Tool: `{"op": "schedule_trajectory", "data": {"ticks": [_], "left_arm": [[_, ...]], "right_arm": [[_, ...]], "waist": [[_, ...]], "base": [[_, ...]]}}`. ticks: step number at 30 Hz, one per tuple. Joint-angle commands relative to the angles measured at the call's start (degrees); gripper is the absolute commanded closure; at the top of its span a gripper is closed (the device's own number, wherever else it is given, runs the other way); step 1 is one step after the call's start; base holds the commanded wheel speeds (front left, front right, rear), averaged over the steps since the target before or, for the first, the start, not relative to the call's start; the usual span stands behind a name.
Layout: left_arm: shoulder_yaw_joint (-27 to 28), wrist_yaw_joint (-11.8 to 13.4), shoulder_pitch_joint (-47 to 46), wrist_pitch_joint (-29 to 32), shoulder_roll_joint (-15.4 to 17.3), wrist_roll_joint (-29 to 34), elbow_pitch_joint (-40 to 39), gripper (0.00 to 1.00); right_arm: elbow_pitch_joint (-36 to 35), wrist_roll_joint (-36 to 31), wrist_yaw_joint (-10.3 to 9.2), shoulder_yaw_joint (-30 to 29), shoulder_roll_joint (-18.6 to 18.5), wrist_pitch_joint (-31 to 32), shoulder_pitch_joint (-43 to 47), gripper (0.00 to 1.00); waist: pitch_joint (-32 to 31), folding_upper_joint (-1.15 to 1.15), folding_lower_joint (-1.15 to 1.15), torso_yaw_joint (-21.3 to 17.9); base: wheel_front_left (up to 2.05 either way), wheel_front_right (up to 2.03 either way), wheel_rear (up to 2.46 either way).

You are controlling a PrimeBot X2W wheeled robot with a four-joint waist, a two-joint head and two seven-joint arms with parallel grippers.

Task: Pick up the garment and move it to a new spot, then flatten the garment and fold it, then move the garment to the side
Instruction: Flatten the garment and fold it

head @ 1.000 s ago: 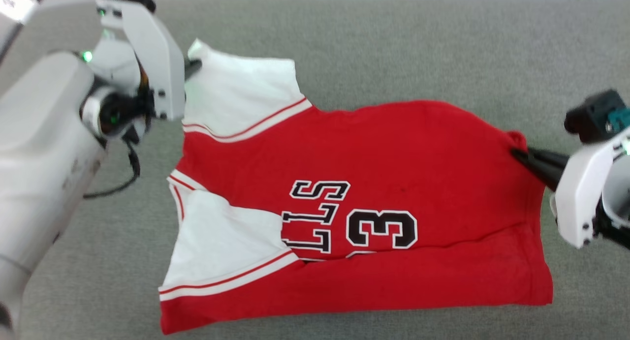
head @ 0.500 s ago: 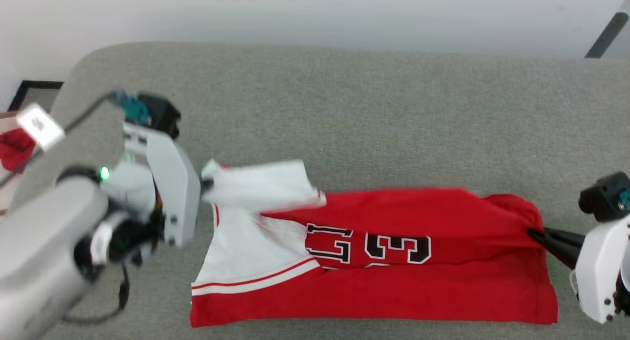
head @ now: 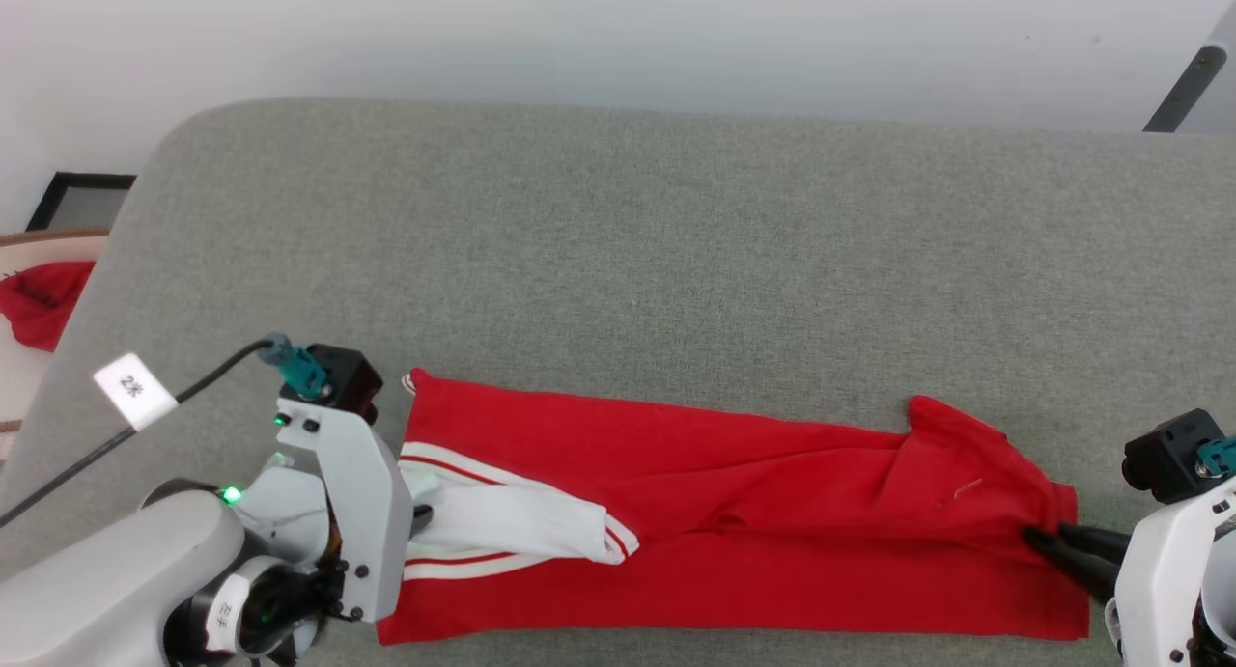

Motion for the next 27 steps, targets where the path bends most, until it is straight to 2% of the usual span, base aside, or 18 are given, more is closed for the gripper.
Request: {"op": "schedule_trajectory", "data": {"ticks": [1,3,5,18,22,27], "left_arm": [[0.1,0.3,0.5,-0.4,0.2,0.2,0.3,0.53],[0.2,0.3,0.5,-0.8,0.3,0.4,0.6,0.12],[0.6,0.2,0.9,-1.2,0.2,-0.3,0.5,0.0],[2.1,1.2,4.6,-4.6,2.6,-2.0,-2.1,0.0],[3.2,0.5,6.0,-9.3,3.2,-0.8,-2.5,0.0],[5.3,-1.4,8.9,-18.5,2.8,0.5,-2.0,0.0]], "right_arm": [[-0.5,-0.8,0.01,-1.0,0.8,0.4,0.8,0.0],[-1.1,-1.1,0.01,-2.0,1.5,1.5,1.7,0.0],[-1.8,-1.1,0.01,-3.1,2.4,2.8,2.5,0.0],[-7.6,-4.0,0.01,-11.6,7.4,5.7,8.9,0.0],[-8.8,-5.5,0.01,-14.0,9.6,4.2,10.3,0.0],[-9.4,-8.0,0.01,-16.9,12.8,1.7,12.1,0.0]], "waist": [[-0.4,0.0,0.0,-0.2],[-1.1,0.0,0.0,-0.2],[-1.9,0.0,0.0,-0.3],[-6.2,0.0,0.0,-0.7],[-7.2,0.0,0.0,-0.9],[-8.2,0.0,0.0,-1.1]], "base": [[0.0,0.0,0.0],[0.0,0.0,0.0],[0.0,0.0,0.0],[0.0,0.0,0.0],[0.0,0.0,0.0],[0.0,0.0,0.0]]}}
